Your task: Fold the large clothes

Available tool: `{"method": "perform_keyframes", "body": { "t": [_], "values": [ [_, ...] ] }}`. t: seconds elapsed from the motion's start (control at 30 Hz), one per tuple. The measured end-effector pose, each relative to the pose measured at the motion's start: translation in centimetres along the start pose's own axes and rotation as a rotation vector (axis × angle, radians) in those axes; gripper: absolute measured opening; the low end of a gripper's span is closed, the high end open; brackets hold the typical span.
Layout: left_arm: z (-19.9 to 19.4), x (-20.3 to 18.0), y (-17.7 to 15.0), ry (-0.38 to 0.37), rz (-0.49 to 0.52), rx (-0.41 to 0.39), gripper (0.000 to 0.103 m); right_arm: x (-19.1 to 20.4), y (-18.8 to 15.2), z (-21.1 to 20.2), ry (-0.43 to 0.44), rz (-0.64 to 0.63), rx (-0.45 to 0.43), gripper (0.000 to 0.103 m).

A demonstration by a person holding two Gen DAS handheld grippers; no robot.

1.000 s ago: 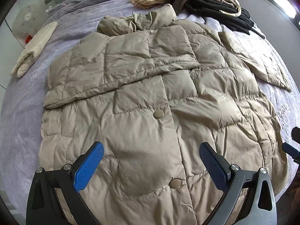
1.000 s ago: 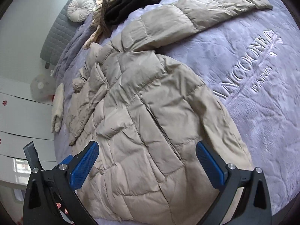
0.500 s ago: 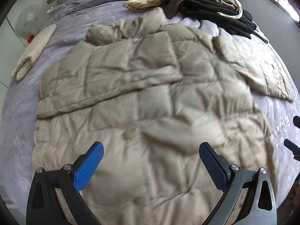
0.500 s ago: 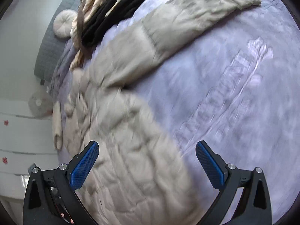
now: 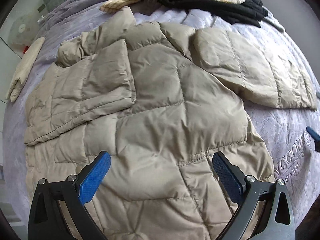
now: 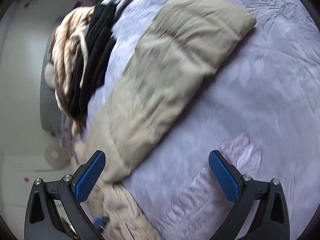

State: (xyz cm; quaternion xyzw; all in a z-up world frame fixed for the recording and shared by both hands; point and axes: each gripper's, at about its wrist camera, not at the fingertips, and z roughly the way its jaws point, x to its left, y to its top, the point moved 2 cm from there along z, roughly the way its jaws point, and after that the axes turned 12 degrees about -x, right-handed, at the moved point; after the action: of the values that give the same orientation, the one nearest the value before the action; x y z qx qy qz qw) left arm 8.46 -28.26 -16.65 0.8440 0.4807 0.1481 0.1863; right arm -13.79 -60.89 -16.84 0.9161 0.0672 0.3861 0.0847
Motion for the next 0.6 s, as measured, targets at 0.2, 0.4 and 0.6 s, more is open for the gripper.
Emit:
{"method": "perform_keyframes", "body": {
  "t": [0.2,0.4,0.6],
  "values": [
    [0.5,-0.3,0.4,0.041,0.001,0.026,0.102,-0.9,2.0,2.1,0.079,0.116,0.002,0.103],
    [1.2,-0.1,0.9,0.071,-0.015,0.050,0.102,-1.0,3.5,4.0,0.154,0.203,0.000,0.103],
    [1.6,-0.1,1.3,0.082,0.003,0.053,0.102,0.4,4.2,6.2,0.227,0.264,0.010,0.103]
  ]
}}
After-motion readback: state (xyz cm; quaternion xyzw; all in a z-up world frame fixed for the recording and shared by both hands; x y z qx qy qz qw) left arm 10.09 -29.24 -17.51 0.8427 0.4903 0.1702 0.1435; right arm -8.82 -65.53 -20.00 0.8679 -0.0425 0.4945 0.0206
